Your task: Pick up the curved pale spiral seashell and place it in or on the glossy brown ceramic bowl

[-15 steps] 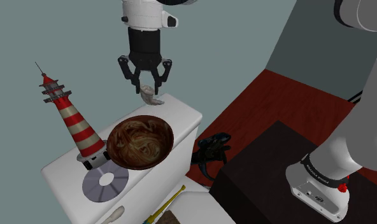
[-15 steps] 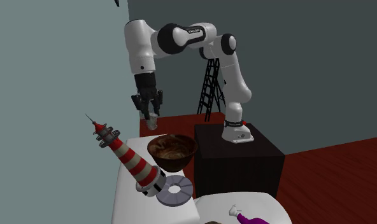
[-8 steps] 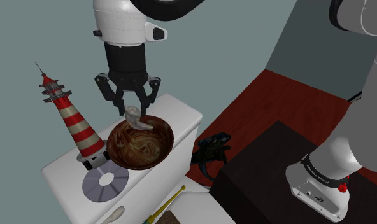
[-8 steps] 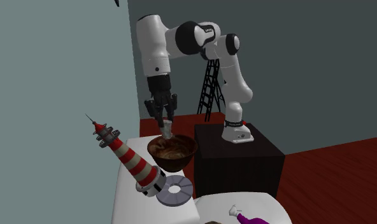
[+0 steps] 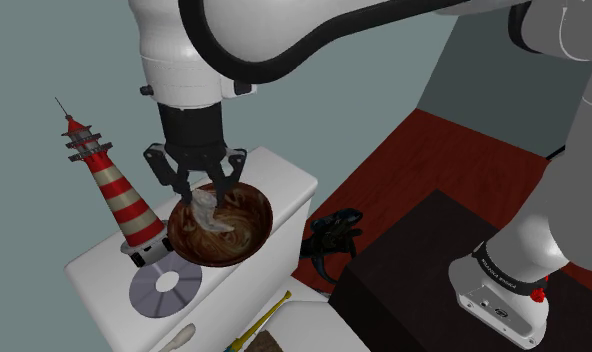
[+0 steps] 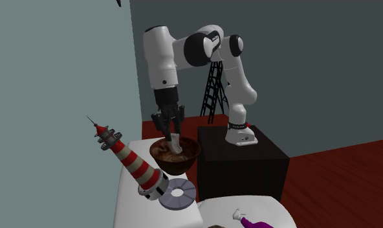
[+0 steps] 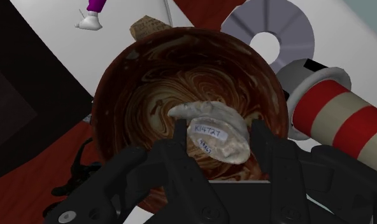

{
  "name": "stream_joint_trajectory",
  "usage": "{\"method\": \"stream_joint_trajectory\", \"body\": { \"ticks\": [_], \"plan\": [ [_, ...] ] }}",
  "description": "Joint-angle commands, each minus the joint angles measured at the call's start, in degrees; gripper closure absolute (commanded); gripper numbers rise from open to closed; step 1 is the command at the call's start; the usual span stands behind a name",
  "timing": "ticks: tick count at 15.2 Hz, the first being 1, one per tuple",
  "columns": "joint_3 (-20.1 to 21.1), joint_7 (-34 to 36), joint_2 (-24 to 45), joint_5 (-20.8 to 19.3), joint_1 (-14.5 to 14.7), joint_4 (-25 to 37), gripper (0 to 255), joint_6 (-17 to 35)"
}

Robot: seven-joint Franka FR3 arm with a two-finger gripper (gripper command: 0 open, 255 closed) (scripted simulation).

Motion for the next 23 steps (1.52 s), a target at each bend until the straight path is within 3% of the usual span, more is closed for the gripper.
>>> {"method": "stream_joint_trajectory", "body": {
  "ticks": [1,6,13,14,19,23],
  "plan": [
    [-0.1,0.0,0.4,-0.2,0.1,-1.0,255,1.4],
    [-0.4,-0.1,1.3,-0.7,0.1,-3.7,255,4.8],
    [-0.4,-0.1,1.3,-0.7,0.1,-3.7,255,4.8],
    [-0.4,-0.1,1.3,-0.7,0.1,-3.7,0,4.8],
    [-0.4,-0.1,1.3,-0.6,0.1,-3.7,0,4.8],
    [-0.1,-0.6,-0.2,0.2,-0.4,1.7,0,-1.9]
  ]
}}
